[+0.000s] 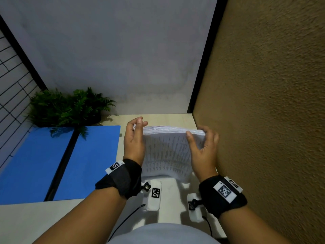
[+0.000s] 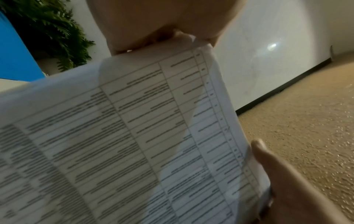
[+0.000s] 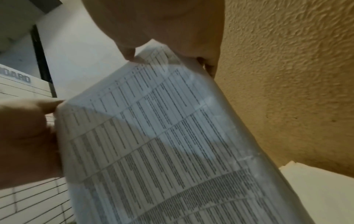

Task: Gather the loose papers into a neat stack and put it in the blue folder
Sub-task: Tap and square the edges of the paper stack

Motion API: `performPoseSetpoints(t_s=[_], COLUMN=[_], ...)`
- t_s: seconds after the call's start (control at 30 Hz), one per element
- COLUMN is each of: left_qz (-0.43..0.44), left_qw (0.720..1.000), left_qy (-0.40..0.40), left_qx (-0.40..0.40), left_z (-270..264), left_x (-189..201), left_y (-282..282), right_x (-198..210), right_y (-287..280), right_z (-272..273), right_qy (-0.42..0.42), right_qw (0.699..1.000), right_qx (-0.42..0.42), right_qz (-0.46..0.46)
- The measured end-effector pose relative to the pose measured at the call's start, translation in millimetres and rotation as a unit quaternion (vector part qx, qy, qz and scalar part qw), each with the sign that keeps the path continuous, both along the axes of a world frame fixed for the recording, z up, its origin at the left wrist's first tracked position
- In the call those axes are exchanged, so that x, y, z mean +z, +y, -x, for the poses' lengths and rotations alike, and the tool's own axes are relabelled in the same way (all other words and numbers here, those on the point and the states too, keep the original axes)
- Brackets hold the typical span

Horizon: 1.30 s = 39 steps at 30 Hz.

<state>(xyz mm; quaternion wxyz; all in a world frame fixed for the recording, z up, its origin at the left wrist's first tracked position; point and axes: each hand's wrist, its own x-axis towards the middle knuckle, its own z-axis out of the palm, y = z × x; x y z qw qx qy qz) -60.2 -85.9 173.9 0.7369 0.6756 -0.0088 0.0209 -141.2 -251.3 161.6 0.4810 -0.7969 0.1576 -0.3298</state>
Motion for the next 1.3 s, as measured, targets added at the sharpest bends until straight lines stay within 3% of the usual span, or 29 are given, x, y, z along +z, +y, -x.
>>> performPoseSetpoints(t_s=[0.1, 0.23, 0.33, 0.47, 0.53, 0.7, 0.8, 0.93, 1.03, 1.13, 1.2, 1.3], left_qz=[0.002, 0.006, -0.003, -0.01, -0.017, -0.025, -0.026, -0.035, -0.044, -0.022, -0.009, 0.011], left_qw=[0.999, 0.997, 0.996, 0.994, 0.993, 0.993, 0.993, 0.994, 0.996, 0.996, 0.995, 0.992], left_qy=[-0.01, -0.022, -0.026, -0.009, -0.005, 0.003, -0.005, -0.002, 0.0, 0.043, 0.065, 0.091], left_qx=[-0.044, -0.078, -0.083, -0.104, -0.113, -0.115, -0.114, -0.107, -0.074, -0.069, -0.073, -0.085], left_z=[3.2, 3.2, 1.1, -3.1, -3.7, -4.6, -5.1, -7.3, -10.3, -13.9, -17.3, -20.5], left_x=[-8.0, -16.5, -19.4, -24.8, -28.1, -28.3, -26.5, -29.3, -30.6, -27.3, -28.3, -29.3], left_y=[2.8, 6.6, 9.0, 11.8, 10.9, 7.7, 5.8, 3.4, 1.3, 2.1, 5.2, 8.9], right_x=[-1.7, -1.9, -3.0, -4.5, -2.8, -0.8, 0.7, 3.7, 7.2, 0.7, -14.3, -34.5], right_y=[2.8, 3.5, 3.9, -4.7, -3.0, -5.1, -0.5, -5.5, -4.9, -17.9, -31.8, -39.6], right_z=[-0.8, -4.8, -5.9, -10.1, -9.4, -12.6, -11.9, -16.9, -16.9, -17.8, -20.6, -28.6], right_qy=[0.007, 0.005, -0.004, 0.002, 0.01, 0.022, 0.033, 0.053, 0.062, 0.053, 0.107, 0.23], right_qw=[0.998, 1.0, 0.999, 1.0, 0.999, 0.999, 0.999, 0.997, 0.996, 0.982, 0.957, 0.934], right_qx=[0.035, 0.004, 0.04, 0.003, 0.031, 0.004, 0.037, -0.003, 0.05, 0.028, 0.05, 0.104], right_qz=[0.044, -0.011, 0.03, -0.026, -0.009, -0.043, -0.014, -0.052, -0.036, -0.18, -0.264, -0.252])
